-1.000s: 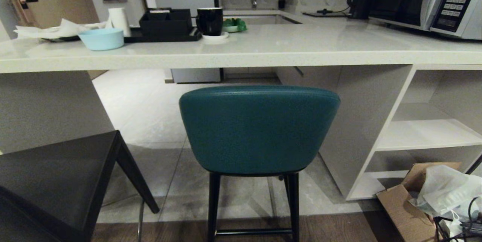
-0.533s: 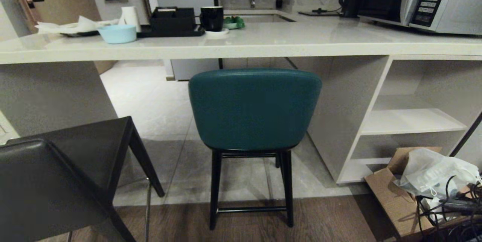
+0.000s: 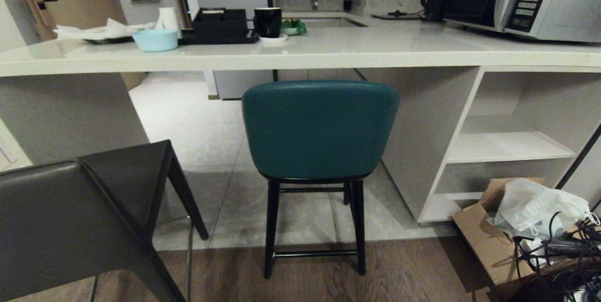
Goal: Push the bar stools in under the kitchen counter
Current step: Push the gray chair back under the dining table
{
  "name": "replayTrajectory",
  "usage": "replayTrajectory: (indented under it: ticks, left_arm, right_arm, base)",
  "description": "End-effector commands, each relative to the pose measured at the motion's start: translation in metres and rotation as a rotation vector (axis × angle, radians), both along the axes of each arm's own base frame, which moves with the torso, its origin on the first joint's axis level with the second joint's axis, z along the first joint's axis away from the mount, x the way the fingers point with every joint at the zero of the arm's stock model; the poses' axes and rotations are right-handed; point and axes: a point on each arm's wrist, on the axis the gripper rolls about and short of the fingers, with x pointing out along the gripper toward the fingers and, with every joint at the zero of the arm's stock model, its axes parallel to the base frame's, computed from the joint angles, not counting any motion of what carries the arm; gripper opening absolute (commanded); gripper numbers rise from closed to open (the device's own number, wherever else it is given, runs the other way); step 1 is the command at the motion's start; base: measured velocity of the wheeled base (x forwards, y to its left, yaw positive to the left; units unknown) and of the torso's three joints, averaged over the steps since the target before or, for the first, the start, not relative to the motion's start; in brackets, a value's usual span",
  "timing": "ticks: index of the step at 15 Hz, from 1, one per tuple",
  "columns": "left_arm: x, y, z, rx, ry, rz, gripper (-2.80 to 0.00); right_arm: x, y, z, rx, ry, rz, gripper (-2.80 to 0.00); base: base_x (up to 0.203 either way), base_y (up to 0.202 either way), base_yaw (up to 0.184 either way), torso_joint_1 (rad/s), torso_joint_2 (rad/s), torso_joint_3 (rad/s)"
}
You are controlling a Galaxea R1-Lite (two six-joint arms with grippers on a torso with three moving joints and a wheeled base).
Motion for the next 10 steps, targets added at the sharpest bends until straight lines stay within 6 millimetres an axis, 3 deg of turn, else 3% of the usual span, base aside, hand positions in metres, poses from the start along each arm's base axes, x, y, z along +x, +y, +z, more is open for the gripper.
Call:
replayTrajectory:
  ticks: [1, 6, 10]
  left_arm:
    - [-0.011, 0.0, -0.008, -0.001, -0.015, -0.002, -2.8]
    - [-0.014, 0.0, -0.032, 0.0, 0.011, 0.009, -2.8]
    - [-0.029, 0.0, -0.058, 0.0, -0.003, 0.018, -2.8]
  right_arm:
    - [-0.009, 0.0, -0.003, 0.0, -0.021, 0.002, -2.8]
    - [-0.027, 0.0, -0.02, -0.001, -0.001, -0.004, -2.8]
    - [-0.028, 0.0, -0.032, 0.0, 0.018, -0.016, -2.8]
  base:
    - [0.0, 0.0, 0.0, 0.0, 0.0, 0.0]
    - [0.0, 0.0, 0.0, 0.0, 0.0, 0.0]
    - [0.0, 0.0, 0.0, 0.0, 0.0, 0.0]
